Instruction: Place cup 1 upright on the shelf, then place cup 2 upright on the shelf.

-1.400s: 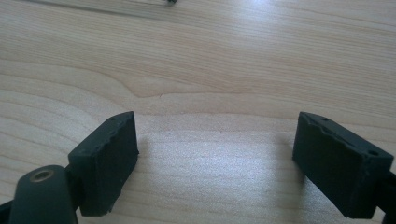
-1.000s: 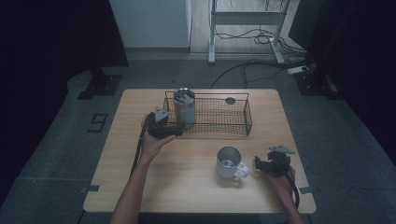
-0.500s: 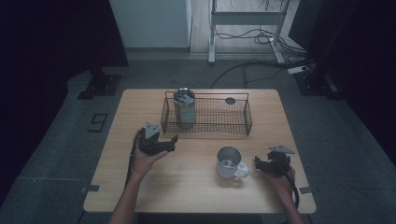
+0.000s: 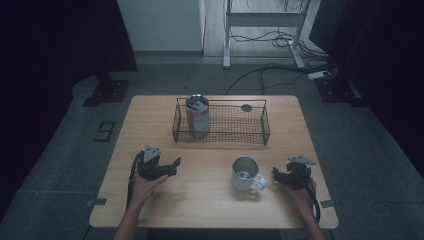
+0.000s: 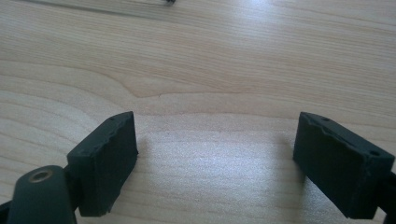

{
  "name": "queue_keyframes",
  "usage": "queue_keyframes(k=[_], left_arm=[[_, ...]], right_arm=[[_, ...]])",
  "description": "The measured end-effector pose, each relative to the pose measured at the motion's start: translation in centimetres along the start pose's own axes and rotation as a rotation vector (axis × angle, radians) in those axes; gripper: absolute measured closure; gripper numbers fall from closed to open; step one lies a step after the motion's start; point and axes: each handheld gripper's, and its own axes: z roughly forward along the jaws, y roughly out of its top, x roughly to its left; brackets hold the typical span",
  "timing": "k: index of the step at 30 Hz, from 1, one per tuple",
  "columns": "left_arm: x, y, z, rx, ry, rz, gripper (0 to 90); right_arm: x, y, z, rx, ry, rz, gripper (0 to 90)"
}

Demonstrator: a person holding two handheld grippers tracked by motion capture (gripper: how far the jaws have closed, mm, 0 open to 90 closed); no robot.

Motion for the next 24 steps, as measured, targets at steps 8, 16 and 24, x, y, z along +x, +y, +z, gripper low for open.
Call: queue_keyframes(k=[8,16,24], left_arm=[[-0.1,-0.6,0.3,0.022,0.013,0.001,7.9],[-0.3,-0.3,-1.1,-0.019,0.006,-0.034,7.9],[-0.7,0.0,-1.3,-0.031,0.001,-0.032,8.0]], right_arm=[[0.0,0.0,-0.1,-0.009,-0.039,0.007,12.9],[-1.2,0.9,-3.1,-0.119,0.015,0.056,13.7],[0.1,1.8,-4.7,-0.160,0.088,0.050,13.8]])
